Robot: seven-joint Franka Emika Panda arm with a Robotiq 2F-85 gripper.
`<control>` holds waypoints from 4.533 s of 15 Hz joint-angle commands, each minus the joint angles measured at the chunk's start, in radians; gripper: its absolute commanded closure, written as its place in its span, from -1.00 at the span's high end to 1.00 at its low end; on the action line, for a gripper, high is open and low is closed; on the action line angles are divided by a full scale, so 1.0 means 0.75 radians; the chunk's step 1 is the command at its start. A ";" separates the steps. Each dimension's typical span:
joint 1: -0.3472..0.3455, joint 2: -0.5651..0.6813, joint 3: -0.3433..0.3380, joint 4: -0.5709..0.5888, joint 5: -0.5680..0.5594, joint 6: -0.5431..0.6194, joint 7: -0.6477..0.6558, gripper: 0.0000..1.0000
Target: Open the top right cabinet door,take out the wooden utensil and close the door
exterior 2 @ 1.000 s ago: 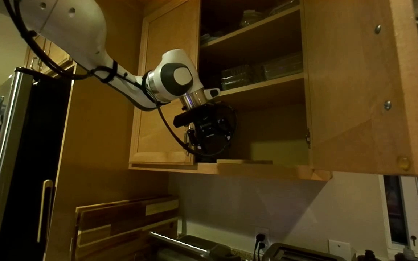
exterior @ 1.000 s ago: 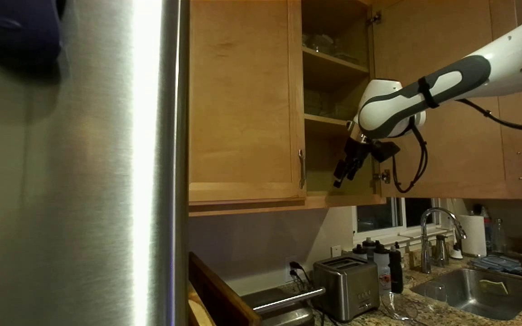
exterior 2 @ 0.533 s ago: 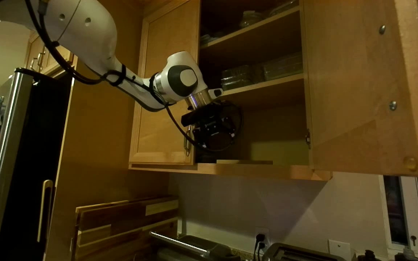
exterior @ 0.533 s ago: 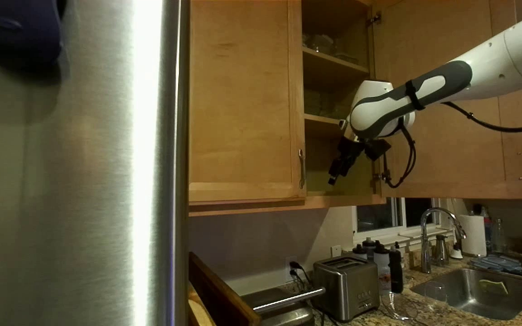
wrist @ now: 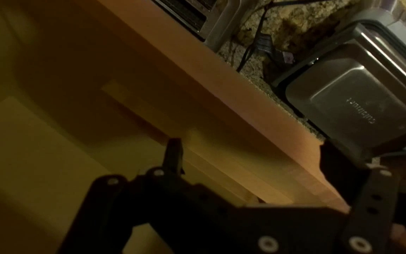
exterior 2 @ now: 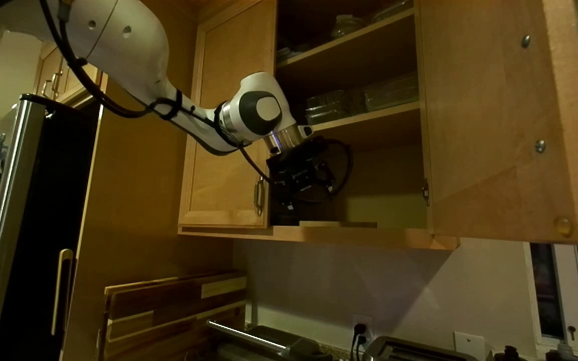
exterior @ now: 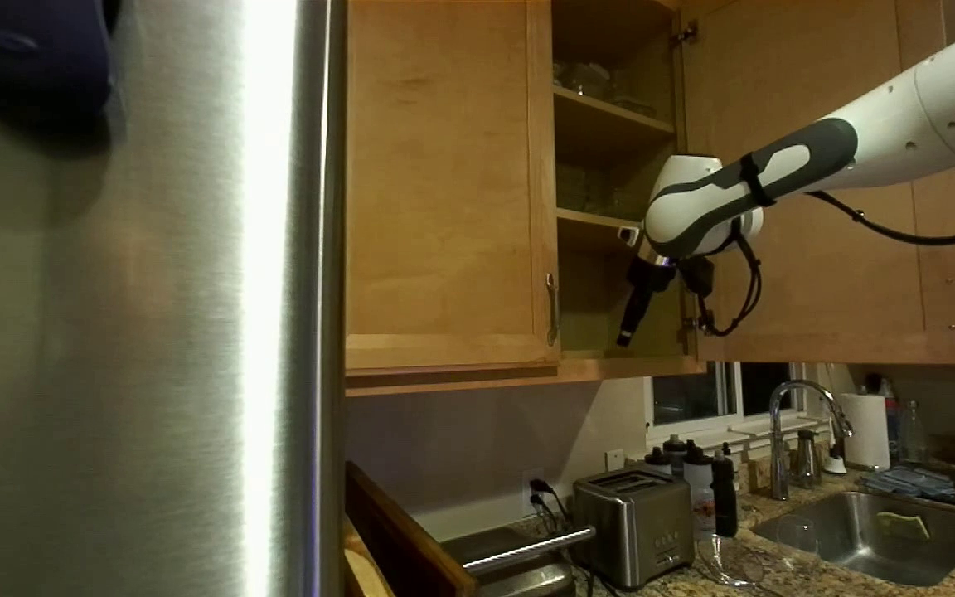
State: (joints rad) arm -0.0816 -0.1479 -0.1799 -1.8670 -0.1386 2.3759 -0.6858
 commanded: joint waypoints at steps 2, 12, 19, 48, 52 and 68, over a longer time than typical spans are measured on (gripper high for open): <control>-0.003 0.031 -0.030 0.071 0.039 -0.022 -0.289 1.00; -0.009 0.235 0.023 0.315 0.265 -0.192 -0.731 1.00; -0.038 0.378 0.078 0.515 0.297 -0.343 -0.854 1.00; -0.091 0.673 0.122 0.916 0.339 -0.668 -0.874 -0.65; -0.090 0.640 0.121 0.881 0.333 -0.637 -0.863 -0.82; -0.132 0.164 0.105 0.271 0.387 -0.289 -0.945 -0.82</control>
State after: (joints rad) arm -0.1733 0.1077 -0.1000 -1.4813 0.1107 2.0955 -1.3596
